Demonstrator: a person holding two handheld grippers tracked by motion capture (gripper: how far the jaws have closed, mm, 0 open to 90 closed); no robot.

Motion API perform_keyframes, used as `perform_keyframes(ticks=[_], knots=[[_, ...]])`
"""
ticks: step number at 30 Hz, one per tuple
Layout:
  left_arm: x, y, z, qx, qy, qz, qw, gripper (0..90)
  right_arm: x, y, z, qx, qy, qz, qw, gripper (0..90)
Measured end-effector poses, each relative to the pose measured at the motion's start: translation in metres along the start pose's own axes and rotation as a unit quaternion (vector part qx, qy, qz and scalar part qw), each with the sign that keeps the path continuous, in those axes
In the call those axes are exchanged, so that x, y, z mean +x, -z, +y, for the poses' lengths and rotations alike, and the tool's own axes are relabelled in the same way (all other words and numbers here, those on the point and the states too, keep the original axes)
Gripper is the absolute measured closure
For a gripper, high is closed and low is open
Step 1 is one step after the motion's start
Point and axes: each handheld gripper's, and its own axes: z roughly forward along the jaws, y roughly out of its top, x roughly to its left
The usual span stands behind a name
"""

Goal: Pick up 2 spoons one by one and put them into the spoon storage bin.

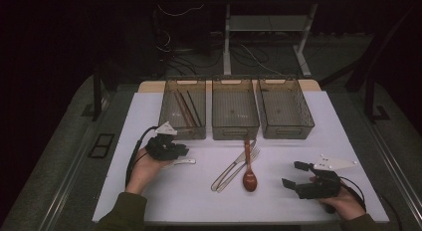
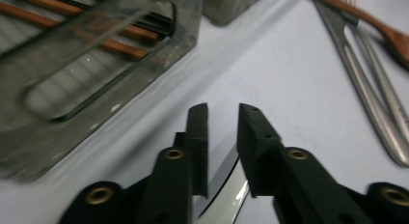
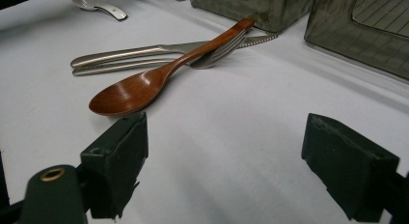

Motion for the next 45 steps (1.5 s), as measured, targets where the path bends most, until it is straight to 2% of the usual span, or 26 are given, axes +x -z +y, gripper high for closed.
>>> perform_keyframes(ticks=[5,7,16,21,23,31,39,45], knots=[[0.002,0.017,-0.007,-0.025,0.013,0.012,0.9995,59.2,0.0,0.0,0.0,-0.001,0.001,0.0,1.0,16.2],[0.003,0.021,-0.011,-0.028,0.01,0.018,0.9994,55.3,0.001,0.0,0.0,-0.001,0.001,0.0,1.0,16.2],[0.007,0.032,-0.036,-0.026,0.008,0.036,0.999,39.6,0.0,0.0,0.0,0.003,0.003,0.001,1.0,16.2],[0.01,0.037,-0.048,-0.033,0.026,0.047,0.998,34.2,0.001,-0.001,0.0,0.003,0.005,0.001,1.0,16.2],[0.011,0.036,-0.052,-0.031,0.026,0.049,0.998,32.6,0.001,-0.001,0.0,0.005,0.005,0.001,1.0,16.2],[0.015,0.028,-0.057,-0.002,0.023,0.055,0.9982,31.5,0.001,-0.001,-0.001,0.006,0.006,0.001,1.0,16.2],[0.017,0.027,-0.059,0.002,0.026,0.056,0.9981,32.5,0.002,-0.002,-0.001,0.008,0.007,0.001,0.9999,16.2],[0.016,0.025,-0.06,0.009,0.018,0.056,0.9982,33.7,0.001,-0.003,-0.001,0.009,0.008,0.0,0.9999,16.2]])
